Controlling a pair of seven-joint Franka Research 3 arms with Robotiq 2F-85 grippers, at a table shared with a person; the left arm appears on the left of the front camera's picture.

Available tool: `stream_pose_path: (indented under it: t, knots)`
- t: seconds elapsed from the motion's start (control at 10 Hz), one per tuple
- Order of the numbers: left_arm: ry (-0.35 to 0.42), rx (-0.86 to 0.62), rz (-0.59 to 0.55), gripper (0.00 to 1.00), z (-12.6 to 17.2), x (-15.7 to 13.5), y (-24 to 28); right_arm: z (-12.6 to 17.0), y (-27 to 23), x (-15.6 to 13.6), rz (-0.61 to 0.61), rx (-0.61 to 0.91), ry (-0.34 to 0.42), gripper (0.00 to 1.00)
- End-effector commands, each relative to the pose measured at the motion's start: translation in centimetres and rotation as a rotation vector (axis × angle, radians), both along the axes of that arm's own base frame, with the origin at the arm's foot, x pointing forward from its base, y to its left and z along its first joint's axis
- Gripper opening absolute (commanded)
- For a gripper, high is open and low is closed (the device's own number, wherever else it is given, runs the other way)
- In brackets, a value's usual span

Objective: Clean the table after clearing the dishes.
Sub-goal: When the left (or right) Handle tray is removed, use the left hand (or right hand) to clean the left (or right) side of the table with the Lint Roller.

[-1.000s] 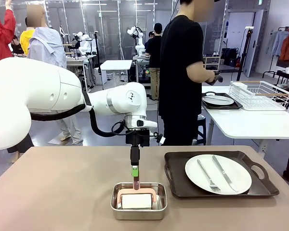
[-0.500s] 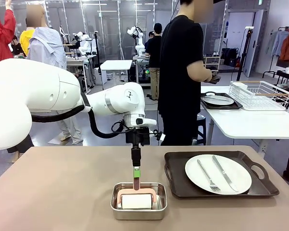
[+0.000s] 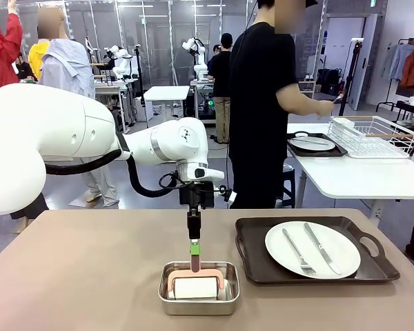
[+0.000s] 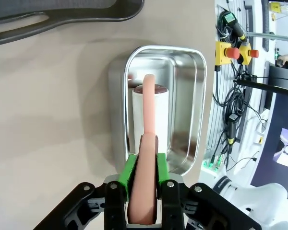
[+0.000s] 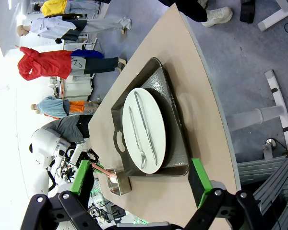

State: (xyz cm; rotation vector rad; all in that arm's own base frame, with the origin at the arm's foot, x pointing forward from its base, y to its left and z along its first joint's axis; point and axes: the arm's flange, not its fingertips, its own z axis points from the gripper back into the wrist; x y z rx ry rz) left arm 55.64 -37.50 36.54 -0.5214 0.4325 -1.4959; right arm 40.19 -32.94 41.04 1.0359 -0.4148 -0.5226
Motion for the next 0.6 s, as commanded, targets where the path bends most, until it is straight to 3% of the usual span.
stream_pose_path:
  t: [0.0,0.1,0.2,0.5]
  knots:
    - [0.008,-0.008,0.020,0.00,1.1,0.0,0.0,0.2,0.0,-0.1,-0.002,0.001,-0.005,1.00]
    - [-0.014,-0.003,0.044,0.02,2.8,-0.5,0.3,0.2,0.0,-0.1,-0.002,0.001,-0.005,1.00]
    - [-0.088,0.023,0.143,0.15,6.1,-1.0,1.8,0.2,0.0,-0.1,-0.002,0.001,-0.005,1.00]
    - [-0.355,-0.016,0.661,0.15,15.3,-3.2,10.7,0.2,0.0,-0.1,-0.002,0.001,-0.005,1.00]
